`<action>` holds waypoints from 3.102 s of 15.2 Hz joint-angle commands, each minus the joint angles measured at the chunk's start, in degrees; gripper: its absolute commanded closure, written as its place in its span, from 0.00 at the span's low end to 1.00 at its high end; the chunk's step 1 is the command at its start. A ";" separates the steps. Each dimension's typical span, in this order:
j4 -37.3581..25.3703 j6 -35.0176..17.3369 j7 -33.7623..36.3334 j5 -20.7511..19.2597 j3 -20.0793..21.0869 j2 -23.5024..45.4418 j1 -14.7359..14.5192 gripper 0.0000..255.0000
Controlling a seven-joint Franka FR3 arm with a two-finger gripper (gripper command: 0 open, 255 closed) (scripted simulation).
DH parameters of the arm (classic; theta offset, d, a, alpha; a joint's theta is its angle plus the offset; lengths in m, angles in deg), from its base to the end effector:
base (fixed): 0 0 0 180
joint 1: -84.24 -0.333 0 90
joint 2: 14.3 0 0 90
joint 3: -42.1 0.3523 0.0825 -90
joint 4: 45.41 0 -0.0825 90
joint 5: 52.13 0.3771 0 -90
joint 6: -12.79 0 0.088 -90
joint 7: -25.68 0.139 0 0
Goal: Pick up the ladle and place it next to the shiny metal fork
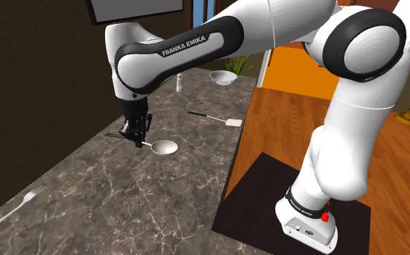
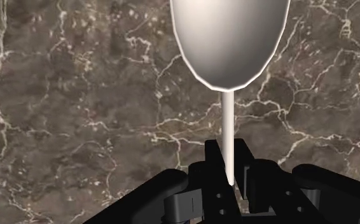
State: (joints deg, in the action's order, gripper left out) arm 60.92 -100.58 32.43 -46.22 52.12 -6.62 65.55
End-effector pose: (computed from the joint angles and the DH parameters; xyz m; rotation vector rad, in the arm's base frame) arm 0.5176 0.2901 0.4549 -2.9878 -0.5135 0.0682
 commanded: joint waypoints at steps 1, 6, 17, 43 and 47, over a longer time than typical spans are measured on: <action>-0.66 -0.23 2.93 -0.25 1.17 0.57 -1.60 1.00; -4.33 -0.16 9.76 -1.43 3.70 3.54 -5.55 1.00; -19.41 2.75 24.41 -6.11 7.53 14.79 -15.64 1.00; -17.41 -7.84 28.05 -8.83 7.32 23.37 -19.27 1.00; -17.41 -7.84 28.05 -8.83 7.32 23.37 -19.27 1.00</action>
State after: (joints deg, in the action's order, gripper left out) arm 43.51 -108.41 60.48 -55.06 59.44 16.75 46.27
